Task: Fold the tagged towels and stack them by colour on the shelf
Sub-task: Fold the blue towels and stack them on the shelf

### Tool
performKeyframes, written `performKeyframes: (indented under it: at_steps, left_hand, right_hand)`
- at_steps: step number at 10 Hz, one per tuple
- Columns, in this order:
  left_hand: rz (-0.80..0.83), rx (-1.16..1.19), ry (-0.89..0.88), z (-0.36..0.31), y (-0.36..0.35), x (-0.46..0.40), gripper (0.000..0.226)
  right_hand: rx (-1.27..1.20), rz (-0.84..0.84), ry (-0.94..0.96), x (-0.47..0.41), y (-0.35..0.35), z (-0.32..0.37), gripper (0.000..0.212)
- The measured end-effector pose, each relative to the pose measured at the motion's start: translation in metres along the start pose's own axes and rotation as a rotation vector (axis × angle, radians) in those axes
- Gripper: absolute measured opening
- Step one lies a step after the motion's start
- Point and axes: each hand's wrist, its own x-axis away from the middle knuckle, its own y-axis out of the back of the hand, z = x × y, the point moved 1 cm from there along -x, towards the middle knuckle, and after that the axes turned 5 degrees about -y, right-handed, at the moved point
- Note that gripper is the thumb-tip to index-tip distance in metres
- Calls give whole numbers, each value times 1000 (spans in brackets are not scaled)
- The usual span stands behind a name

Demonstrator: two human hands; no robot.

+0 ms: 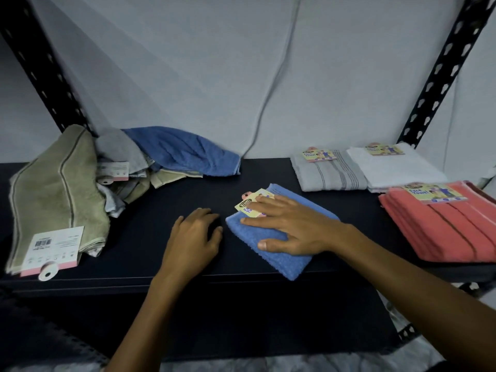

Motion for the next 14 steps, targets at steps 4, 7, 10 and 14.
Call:
performKeyframes:
  at_steps: [4,7,10,14]
  left_hand:
    - [216,-19,-66,-71,-26,-25,54]
    - [313,-145,-126,-92,-50,-35,60]
    - [329,-174,-134,-94,-48,-34,61]
    - [343,-169,-140,-95,-46,-32,61]
  right_hand:
    - [-56,8,-502,87,2,-22,88]
    - [-95,-21,-729,98,4,-39,66]
    - [-130,-24,-729,96,4,-44,66]
    - [-105,-26,-718,94,5,-48,65]
